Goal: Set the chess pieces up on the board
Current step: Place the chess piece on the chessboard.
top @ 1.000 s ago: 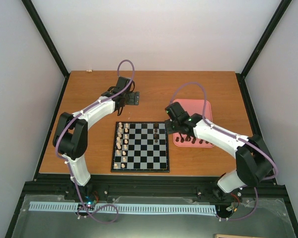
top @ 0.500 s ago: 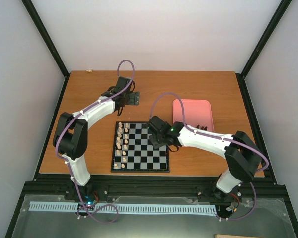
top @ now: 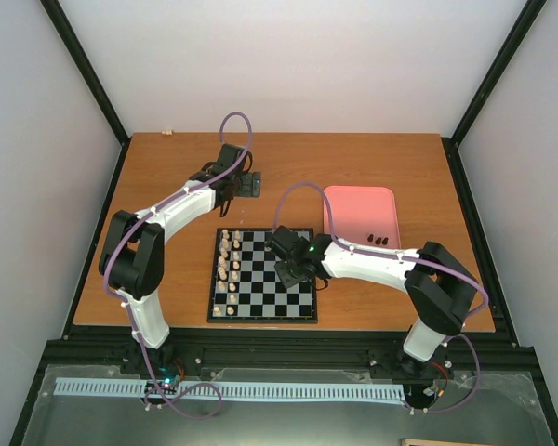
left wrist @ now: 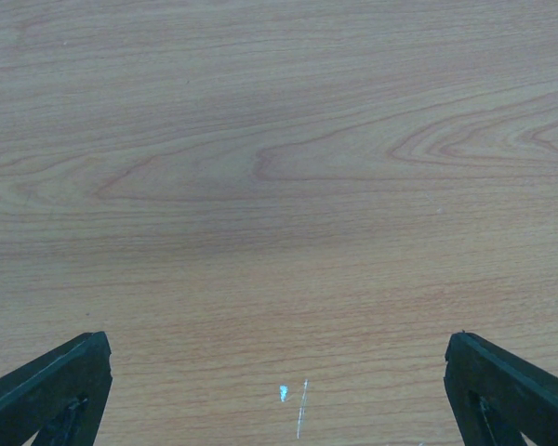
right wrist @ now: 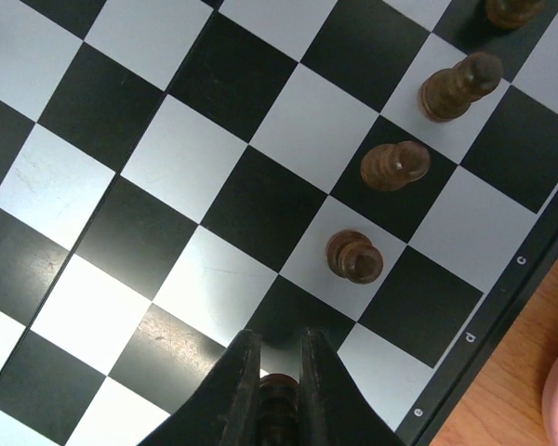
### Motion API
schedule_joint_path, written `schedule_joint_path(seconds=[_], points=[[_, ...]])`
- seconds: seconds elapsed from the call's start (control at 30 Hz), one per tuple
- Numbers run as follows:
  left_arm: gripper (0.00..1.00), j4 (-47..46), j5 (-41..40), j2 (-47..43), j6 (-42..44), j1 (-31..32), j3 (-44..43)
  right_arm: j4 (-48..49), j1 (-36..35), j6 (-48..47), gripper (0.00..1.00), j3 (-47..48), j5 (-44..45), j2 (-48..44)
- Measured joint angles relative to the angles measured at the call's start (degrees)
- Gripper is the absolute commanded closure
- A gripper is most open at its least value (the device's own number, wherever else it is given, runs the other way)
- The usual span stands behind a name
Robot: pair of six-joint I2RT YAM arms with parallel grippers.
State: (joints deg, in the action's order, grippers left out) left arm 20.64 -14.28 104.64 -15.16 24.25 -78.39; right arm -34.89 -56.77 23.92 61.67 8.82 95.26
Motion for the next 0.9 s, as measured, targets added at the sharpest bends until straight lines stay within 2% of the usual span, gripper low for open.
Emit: schedule_joint_path(seconds=[0.9], points=[[0.0, 0.0, -0.02, 0.0, 0.0, 0.0, 0.0, 3.43, 0.0, 0.37, 0.92, -0.96, 1.38, 2.78]])
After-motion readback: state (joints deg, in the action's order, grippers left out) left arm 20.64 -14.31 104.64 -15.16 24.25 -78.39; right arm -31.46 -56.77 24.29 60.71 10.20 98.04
